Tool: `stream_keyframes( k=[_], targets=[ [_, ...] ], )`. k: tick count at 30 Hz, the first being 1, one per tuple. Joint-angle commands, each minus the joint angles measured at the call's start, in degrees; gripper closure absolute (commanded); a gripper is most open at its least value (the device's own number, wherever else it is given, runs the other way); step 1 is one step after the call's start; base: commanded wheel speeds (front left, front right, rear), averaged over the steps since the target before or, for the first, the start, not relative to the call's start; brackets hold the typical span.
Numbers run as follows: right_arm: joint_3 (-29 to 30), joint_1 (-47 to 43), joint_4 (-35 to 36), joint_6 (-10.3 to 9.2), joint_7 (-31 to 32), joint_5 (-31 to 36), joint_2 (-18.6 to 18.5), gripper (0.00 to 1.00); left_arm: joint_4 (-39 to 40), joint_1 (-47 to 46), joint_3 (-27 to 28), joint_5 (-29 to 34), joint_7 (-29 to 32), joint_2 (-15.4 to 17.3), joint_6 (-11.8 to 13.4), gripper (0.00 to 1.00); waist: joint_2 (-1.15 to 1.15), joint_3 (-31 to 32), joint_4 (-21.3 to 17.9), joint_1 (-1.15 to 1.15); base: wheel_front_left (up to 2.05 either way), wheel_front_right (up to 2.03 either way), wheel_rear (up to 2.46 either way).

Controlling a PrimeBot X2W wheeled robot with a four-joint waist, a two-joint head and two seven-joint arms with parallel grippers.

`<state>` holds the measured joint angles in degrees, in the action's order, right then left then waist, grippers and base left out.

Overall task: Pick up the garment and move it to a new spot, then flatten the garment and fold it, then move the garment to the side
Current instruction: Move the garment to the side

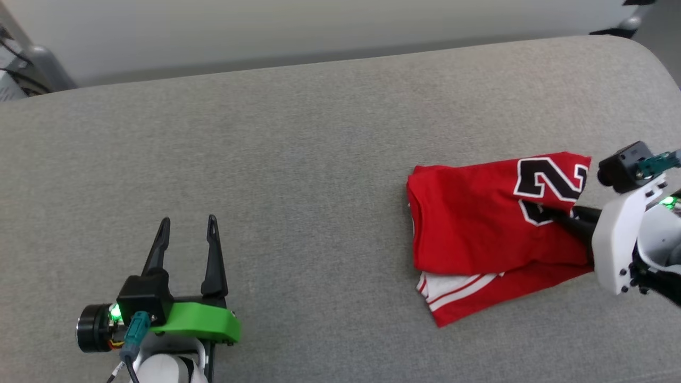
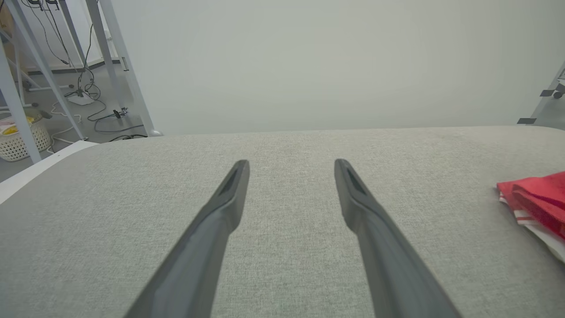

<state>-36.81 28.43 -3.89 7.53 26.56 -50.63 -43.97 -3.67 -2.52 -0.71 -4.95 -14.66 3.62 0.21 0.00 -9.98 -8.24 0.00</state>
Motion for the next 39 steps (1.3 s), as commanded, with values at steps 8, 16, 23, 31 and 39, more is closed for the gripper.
stream_keyframes(
  k=[8, 16, 23, 31, 39],
  targets=[
    [4.3, 7.2, -7.5, -0.04, -0.5, 1.8, -3.9, 1.0, 3.0, -4.9, 0.4, 2.0, -0.3, 2.1, -0.7, 0.0, 0.0, -11.2, -6.4, 0.0, 0.0, 0.0, 0.0],
    [7.5, 15.7, -20.9, -0.04, -1.6, 6.7, -7.3, 1.0, 6.0, -8.3, 0.3, 2.9, -0.3, 3.4, -0.9, 0.0, 0.0, -17.6, -3.9, 0.0, 0.0, 0.0, 0.0],
    [11.3, 21.4, -32.8, -0.04, -4.1, 11.3, -6.7, 1.0, 8.0, -9.5, 0.0, 3.2, -0.3, 3.8, -0.6, 0.0, 0.0, -20.8, -2.5, 0.0, 0.0, 0.0, 0.0],
    [13.9, 23.1, -41.9, -0.04, -8.2, 14.8, -2.9, 0.0, 7.4, -8.9, -0.5, 3.1, -0.3, 3.4, 0.1, 0.0, 0.0, -18.6, -2.0, 0.0, 0.0, 0.0, 0.0],
    [15.1, 21.3, -41.3, -0.04, -17.3, 18.9, -2.5, 0.0, 5.6, -5.7, -0.9, 2.1, -0.3, 2.2, 0.9, 0.0, 0.0, -10.4, -0.1, 0.0, 0.0, 0.0, 0.0]
  ],
)
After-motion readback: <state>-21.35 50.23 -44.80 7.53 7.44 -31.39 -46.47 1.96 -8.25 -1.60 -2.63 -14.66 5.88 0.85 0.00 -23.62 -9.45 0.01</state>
